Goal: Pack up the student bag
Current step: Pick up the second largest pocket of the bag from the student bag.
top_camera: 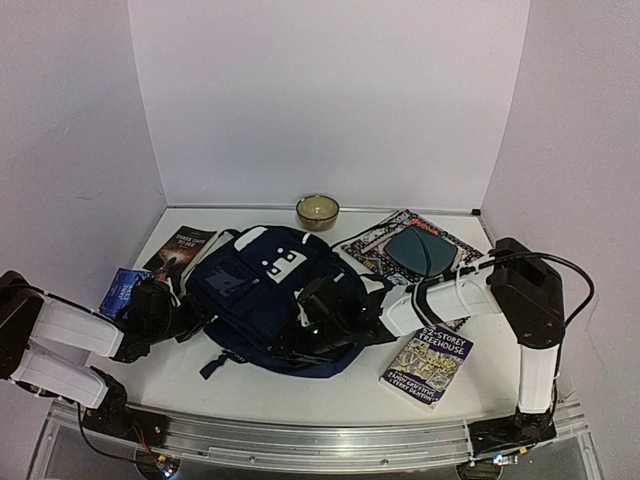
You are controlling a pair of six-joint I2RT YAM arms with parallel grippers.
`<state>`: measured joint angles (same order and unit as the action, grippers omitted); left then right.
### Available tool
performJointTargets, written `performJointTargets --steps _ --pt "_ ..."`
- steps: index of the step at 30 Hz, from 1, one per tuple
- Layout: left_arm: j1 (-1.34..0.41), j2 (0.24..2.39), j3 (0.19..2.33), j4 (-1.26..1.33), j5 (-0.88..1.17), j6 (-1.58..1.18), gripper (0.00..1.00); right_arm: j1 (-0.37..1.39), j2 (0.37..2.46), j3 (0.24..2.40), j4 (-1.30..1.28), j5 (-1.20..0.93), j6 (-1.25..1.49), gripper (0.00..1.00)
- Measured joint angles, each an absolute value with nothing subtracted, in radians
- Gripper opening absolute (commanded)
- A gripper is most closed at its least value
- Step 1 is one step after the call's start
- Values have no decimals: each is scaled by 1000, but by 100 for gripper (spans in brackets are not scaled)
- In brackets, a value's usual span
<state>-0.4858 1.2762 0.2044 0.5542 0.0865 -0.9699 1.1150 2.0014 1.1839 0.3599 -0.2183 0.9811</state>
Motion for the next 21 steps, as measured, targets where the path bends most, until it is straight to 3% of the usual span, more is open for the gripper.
performJointTargets --steps 16,21 --pt "-495 1274 182 597 54 -995 0 1122 2087 1251 366 -191 983 41" --pt "-499 1275 174 612 27 -1001 0 1122 2103 1261 376 -186 965 24"
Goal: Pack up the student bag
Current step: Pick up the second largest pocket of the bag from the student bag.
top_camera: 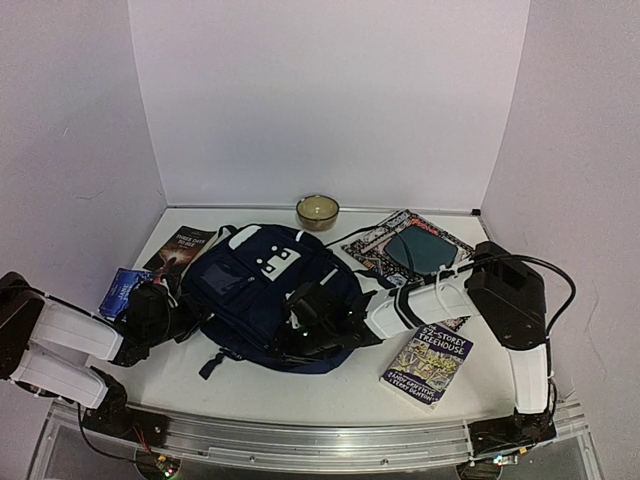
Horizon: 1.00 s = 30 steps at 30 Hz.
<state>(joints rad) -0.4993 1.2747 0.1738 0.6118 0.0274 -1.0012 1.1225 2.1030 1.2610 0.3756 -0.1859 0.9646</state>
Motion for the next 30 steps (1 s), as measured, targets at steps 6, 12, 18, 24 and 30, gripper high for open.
performJointTargets --steps 6,12,18,24,30 --pt "-505 1277 174 614 16 -1003 0 1122 2104 1260 371 -175 939 19" --pt "-507 1277 174 614 15 -1003 0 1121 2093 1235 395 -171 919 5" --pt "-523 1268 155 621 24 -1002 0 1113 2050 1200 384 -170 868 0" --pt "-532 1256 149 619 34 -991 0 1103 2001 1200 301 -171 772 2" --pt "-532 1264 150 619 60 -969 0 1098 1952 1203 237 -175 695 0"
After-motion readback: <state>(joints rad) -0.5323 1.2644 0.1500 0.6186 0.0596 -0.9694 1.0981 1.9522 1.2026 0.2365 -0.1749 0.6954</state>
